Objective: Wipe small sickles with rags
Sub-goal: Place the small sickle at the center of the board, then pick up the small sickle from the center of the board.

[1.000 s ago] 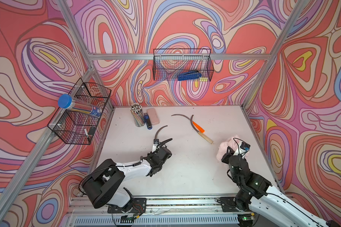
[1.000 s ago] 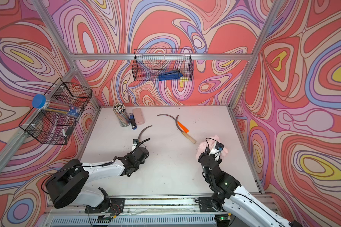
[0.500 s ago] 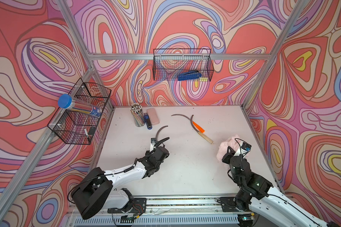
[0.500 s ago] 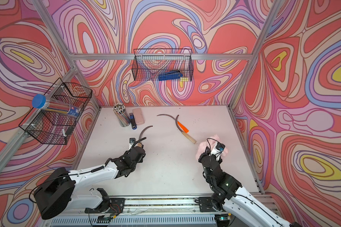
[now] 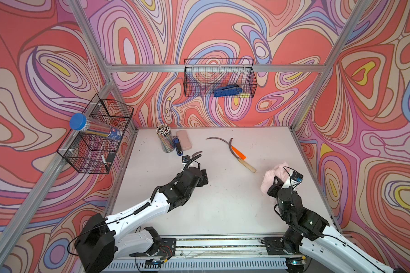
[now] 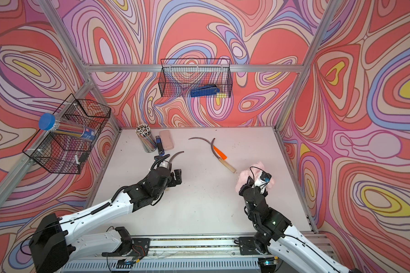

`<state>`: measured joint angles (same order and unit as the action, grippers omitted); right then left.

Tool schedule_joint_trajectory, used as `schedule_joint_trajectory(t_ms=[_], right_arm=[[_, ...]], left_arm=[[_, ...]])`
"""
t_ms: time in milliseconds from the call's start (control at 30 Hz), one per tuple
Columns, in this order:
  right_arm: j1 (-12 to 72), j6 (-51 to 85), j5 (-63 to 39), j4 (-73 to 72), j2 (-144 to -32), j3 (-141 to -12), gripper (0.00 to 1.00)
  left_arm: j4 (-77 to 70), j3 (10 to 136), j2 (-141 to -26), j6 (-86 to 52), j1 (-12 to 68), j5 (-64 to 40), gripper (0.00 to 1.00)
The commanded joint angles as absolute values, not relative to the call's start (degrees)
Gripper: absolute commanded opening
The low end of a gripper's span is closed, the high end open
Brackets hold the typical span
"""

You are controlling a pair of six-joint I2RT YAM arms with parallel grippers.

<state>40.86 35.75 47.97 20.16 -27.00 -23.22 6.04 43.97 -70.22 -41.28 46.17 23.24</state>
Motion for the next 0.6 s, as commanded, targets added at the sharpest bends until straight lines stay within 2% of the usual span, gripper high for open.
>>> schedule_joint_trajectory(t_ms=[0,167,333,467,567], right_arm=[[38.87,37.22,47.84,20.55,-28.51,-23.35,0.0],[25.39,35.51,31.27,16.92,-37.22,-25.18,0.0],[12.69,35.29,16.44,13.47,-39.1,-23.98,0.0],[3.85,36.46,7.95,12.24,-44.76,-24.73,0.0],[0.49,36.69,4.22,11.64,-44.81,-24.31,0.0]], left_arm=[[7.59,50.64,-76.83,-43.81,49.49,22.07,0.94],[11.15,62.38,-88.64,-44.93,53.79,24.0,0.89],[12.04,69.9,-96.85,-47.68,55.56,23.45,0.89],[16.94,77.63,-103.85,-51.23,57.23,24.7,0.86],[22.43,85.23,-109.61,-54.43,59.15,28.69,0.85]])
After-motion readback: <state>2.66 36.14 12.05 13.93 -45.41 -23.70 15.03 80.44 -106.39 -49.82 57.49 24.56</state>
